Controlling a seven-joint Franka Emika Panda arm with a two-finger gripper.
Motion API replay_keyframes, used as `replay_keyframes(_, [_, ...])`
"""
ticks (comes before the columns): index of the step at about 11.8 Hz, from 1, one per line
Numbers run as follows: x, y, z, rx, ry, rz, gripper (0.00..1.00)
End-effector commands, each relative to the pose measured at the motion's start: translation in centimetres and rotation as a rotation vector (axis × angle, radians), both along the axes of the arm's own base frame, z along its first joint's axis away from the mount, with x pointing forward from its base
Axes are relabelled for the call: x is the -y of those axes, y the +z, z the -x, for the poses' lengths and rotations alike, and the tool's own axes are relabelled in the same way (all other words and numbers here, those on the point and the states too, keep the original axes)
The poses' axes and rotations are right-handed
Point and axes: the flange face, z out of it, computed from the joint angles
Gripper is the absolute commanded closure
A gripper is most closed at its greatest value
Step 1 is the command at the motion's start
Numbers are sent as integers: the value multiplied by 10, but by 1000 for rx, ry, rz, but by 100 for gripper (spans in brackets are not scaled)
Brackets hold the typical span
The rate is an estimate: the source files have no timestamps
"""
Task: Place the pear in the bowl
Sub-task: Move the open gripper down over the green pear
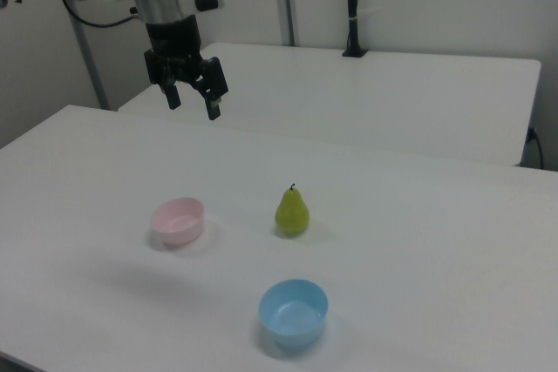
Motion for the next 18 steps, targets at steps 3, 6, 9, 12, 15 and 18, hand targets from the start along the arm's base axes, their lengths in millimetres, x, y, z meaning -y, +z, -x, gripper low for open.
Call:
replay_keyframes(3, [-2,-5,8,-12,-9,-8,0])
replay_keyframes(6, [0,-6,6,-5,2,1,0])
replay_keyframes(9, [12,-12,-11,68,83,16,0])
replay_keyframes(12, [31,-40,-35,94,134,20,0])
replay_keyframes(15, [40,-75,-57,99,211,32,0])
replay_keyframes(18, [43,-130,-86,102,213,38,0])
